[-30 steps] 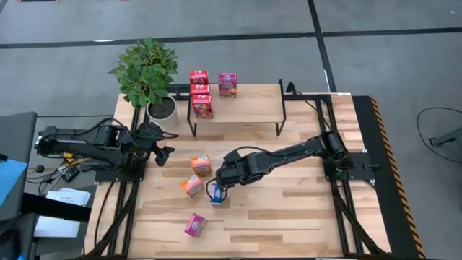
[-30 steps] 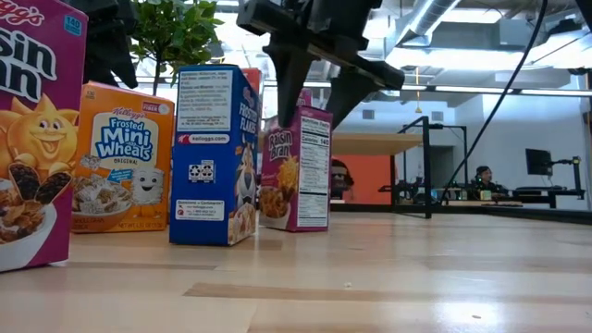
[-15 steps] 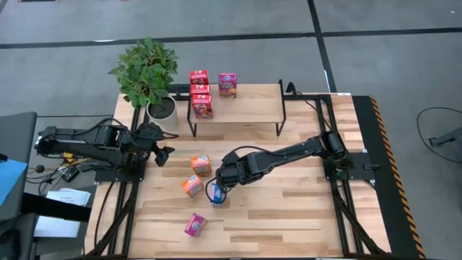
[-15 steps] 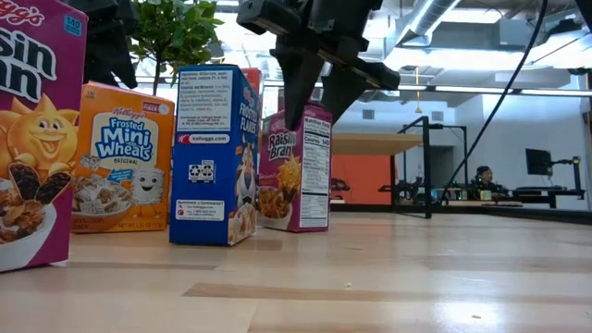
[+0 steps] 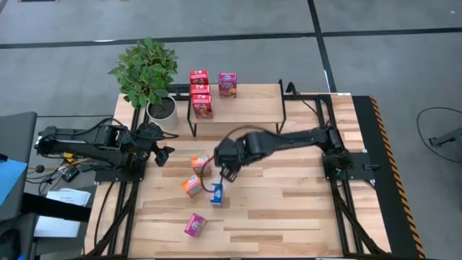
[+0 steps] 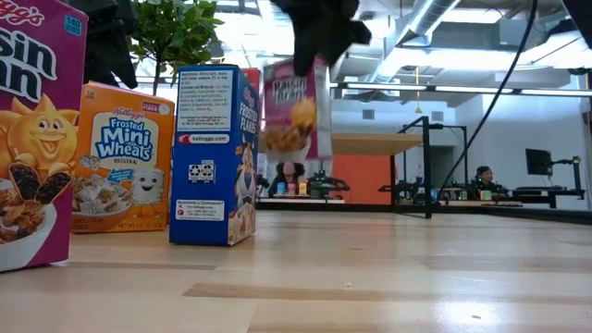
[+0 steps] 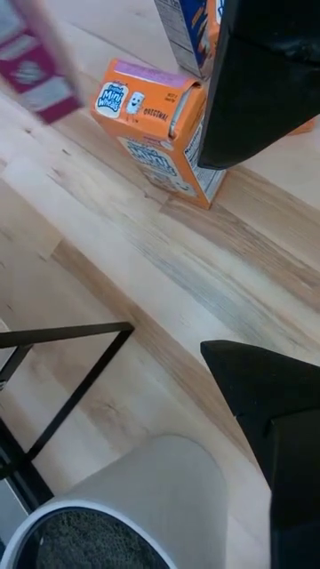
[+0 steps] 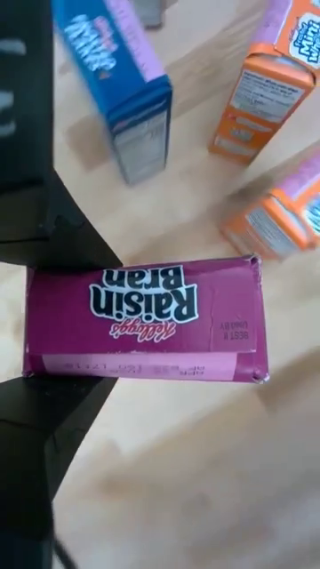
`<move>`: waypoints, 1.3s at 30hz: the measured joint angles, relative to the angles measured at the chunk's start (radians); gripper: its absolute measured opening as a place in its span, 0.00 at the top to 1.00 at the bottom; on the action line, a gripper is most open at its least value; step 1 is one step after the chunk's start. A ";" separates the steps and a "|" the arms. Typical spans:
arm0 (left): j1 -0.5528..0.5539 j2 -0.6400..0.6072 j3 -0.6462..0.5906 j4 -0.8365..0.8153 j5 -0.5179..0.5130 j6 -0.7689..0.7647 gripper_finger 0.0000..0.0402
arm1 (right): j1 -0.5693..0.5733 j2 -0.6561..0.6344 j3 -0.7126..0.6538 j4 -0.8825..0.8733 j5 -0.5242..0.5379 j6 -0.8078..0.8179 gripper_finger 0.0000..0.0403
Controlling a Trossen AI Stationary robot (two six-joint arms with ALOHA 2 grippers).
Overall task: Stack cereal on shelf
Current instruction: Put the top violet cereal box on the shelf aligned with the other violet cereal box on the shelf
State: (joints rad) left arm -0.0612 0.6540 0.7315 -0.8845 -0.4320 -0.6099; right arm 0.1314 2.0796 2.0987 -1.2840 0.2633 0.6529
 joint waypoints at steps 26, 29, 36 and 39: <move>0.000 -0.061 0.000 0.036 0.013 0.094 0.20 | -0.527 -0.043 0.251 0.023 -0.218 -0.851 0.53; 0.000 -0.061 0.000 0.035 0.027 0.083 0.20 | -0.550 -0.043 0.251 0.026 -0.250 -0.906 0.51; 0.000 -0.058 0.000 0.036 -0.002 -0.032 0.20 | -0.574 -0.024 0.249 0.034 -0.282 -1.032 0.52; 0.000 -0.058 0.000 0.037 -0.023 -0.053 0.20 | -0.578 -0.014 0.252 0.047 -0.326 -1.062 0.52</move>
State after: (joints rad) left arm -0.0612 0.5956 0.7319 -0.8479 -0.4545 -0.6628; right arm -0.4463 2.0651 2.3508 -1.2369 -0.0628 -0.4093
